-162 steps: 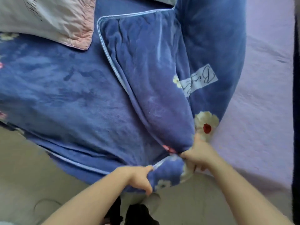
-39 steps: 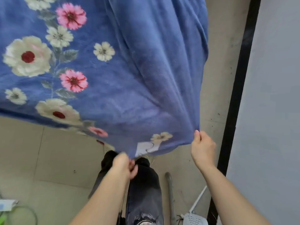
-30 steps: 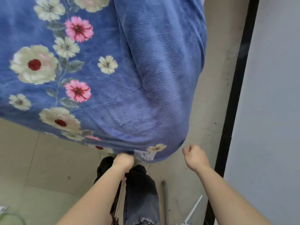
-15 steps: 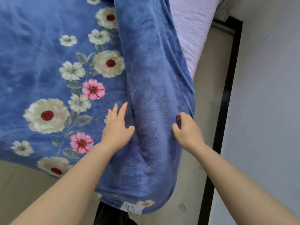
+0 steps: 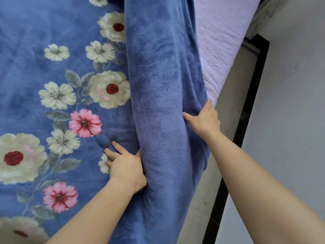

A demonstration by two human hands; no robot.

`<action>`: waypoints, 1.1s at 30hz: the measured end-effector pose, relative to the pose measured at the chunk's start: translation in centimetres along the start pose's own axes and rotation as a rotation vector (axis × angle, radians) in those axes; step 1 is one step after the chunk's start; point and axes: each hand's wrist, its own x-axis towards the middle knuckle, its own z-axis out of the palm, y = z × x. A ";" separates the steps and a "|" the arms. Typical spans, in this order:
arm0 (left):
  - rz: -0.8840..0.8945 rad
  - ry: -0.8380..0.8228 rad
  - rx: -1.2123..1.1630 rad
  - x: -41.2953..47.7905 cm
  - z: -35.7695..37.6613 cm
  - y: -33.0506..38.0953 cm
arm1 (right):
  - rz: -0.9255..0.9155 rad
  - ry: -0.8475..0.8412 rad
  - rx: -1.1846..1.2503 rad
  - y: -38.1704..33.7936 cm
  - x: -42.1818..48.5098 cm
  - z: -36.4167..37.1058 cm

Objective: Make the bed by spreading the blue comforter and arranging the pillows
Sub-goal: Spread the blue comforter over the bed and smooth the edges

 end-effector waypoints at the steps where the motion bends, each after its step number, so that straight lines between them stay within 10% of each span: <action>1: -0.013 0.007 0.013 0.0 0.1 0.0 | 0.038 -0.028 0.004 0.1 0.4 0.2; 8: -0.063 -0.018 0.034 0.8 1.3 -0.5 | -0.126 0.053 0.211 -0.5 1.0 1.2; 13: -0.190 -0.012 -0.068 -1.6 -0.9 0.7 | -0.050 -0.198 0.646 2.4 2.0 -4.4; 17: -0.420 0.330 -0.557 -1.4 -2.2 3.1 | -0.197 -0.175 0.676 10.1 3.0 -11.8; 21: -0.293 0.412 -0.735 0.2 -2.5 9.5 | 0.200 -0.149 0.481 22.3 3.1 -11.8; 25: -0.196 0.066 -0.365 1.8 -0.1 17.1 | 0.387 -0.340 0.353 26.4 2.5 -3.6; 33: -0.333 0.161 -0.072 2.6 2.3 19.1 | 0.077 -0.421 0.078 24.0 7.8 -3.0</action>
